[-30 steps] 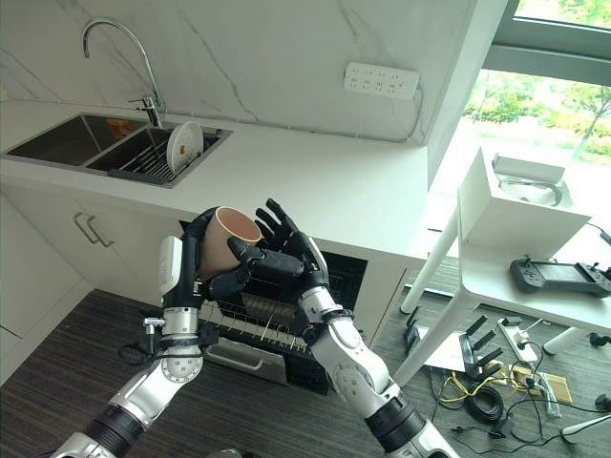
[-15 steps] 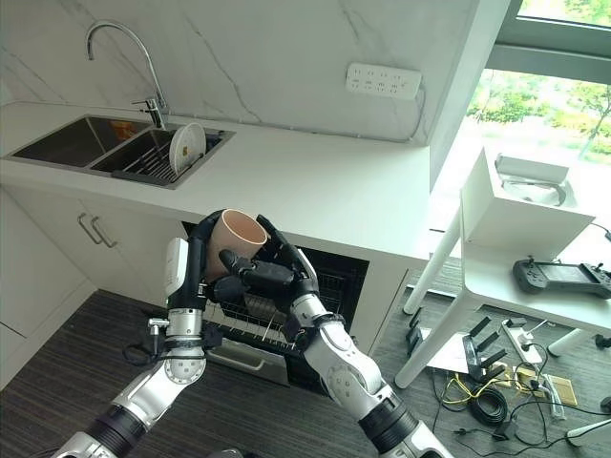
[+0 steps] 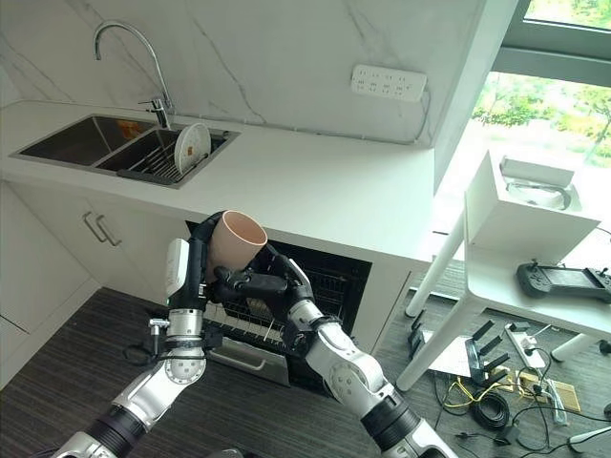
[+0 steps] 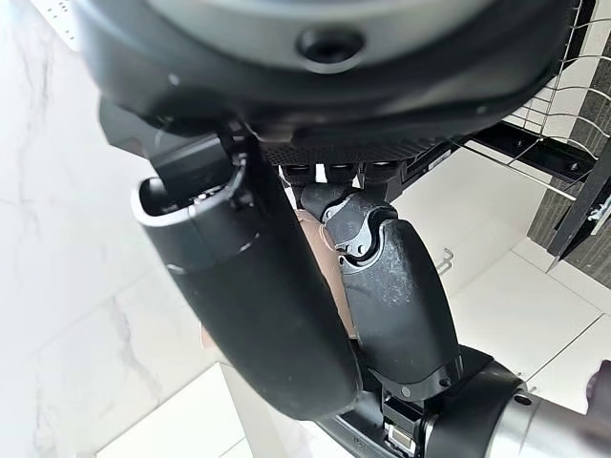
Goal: Place the dishes in the dishwasher.
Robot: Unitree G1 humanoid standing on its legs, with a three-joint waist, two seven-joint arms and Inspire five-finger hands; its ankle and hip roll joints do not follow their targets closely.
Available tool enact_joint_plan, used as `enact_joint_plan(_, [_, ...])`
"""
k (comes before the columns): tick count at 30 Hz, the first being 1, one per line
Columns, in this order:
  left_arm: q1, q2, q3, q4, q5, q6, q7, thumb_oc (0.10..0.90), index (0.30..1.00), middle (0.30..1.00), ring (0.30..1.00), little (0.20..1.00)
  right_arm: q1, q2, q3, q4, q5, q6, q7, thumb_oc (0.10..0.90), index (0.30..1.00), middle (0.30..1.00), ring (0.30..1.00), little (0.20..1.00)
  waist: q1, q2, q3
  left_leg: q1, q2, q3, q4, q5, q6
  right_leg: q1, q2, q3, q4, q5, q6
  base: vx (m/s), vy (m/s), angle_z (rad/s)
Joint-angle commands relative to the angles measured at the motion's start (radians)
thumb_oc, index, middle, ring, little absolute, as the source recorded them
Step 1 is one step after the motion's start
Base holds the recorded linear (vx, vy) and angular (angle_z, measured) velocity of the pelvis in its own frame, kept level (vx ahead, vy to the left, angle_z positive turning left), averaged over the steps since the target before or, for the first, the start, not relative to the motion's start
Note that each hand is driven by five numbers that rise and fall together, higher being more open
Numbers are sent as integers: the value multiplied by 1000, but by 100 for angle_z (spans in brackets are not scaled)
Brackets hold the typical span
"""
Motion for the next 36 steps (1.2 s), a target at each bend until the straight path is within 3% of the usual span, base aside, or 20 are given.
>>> enact_joint_plan(1, [-180,-1,-70,-47,7,-86,-16,400,300,300,300,300,-187,93,-1,-4,-10,-42,84,800,900,900,900,900,20,-18,-47,73,16,-52,-26,-71,-42,109,-39,68,-77,-64,112,29,7,5])
enact_joint_plan(9, [-209,-41,-133,-2,-12,-81,-13,400,300,300,300,300,-268,136,5,33,-3,-63,73,800,900,900,900,900,31,-20,-45,74,11,-60,-26,-72,-40,116,-39,66,-77,-68,107,12,3,4])
enact_joint_plan(18, [-203,-65,-159,10,-83,-104,-33,400,300,300,300,300,-302,165,-17,60,-25,-173,27,800,900,900,900,900,42,-15,-45,73,8,-70,-26,-72,-38,123,-41,62,-77,-70,104,5,9,6])
enact_joint_plan(30, [-201,-104,-182,11,-192,-222,-104,400,300,300,300,300,-317,190,-47,52,20,-333,-3,800,900,900,900,900,41,-7,-41,72,8,-68,-26,-72,-34,123,-43,63,-77,-69,103,0,1,1])
enact_joint_plan(36, [-228,-88,-222,8,-84,-153,-74,400,300,300,300,300,-304,207,-49,56,158,-348,-7,800,900,900,900,900,39,-2,-41,68,4,-68,-26,-72,-31,122,-47,63,-77,-69,105,0,0,0])
